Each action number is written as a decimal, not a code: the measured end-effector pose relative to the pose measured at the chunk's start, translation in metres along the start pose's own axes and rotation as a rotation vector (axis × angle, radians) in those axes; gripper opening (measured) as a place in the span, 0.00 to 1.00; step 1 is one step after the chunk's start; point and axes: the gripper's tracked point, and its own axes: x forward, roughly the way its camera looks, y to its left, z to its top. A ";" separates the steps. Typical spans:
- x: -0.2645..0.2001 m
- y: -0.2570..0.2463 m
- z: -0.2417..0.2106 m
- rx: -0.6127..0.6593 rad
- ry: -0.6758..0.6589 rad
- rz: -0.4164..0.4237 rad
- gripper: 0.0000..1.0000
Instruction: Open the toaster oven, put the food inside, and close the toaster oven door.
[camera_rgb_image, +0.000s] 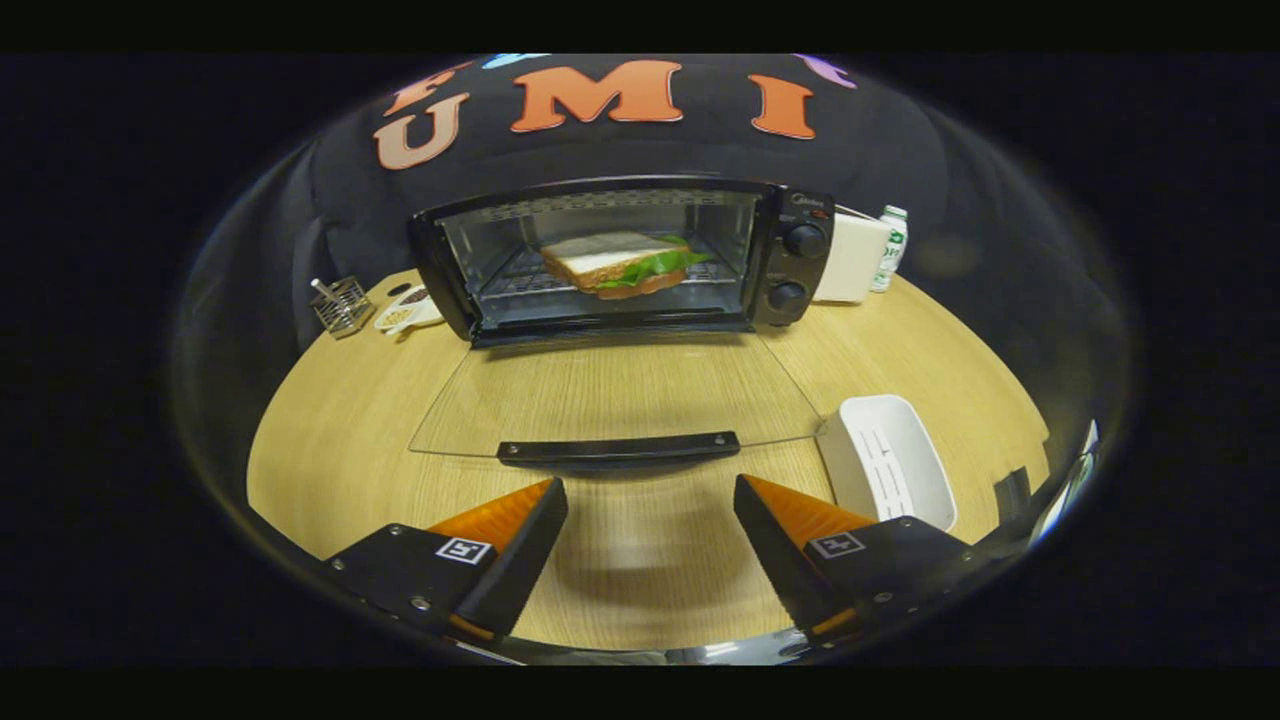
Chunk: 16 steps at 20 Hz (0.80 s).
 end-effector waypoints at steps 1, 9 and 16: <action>0.005 0.002 -0.001 -0.013 0.007 -0.001 0.99; 0.015 0.013 0.002 -0.035 0.018 -0.006 0.99; -0.007 0.016 0.031 -0.009 -0.041 0.007 0.99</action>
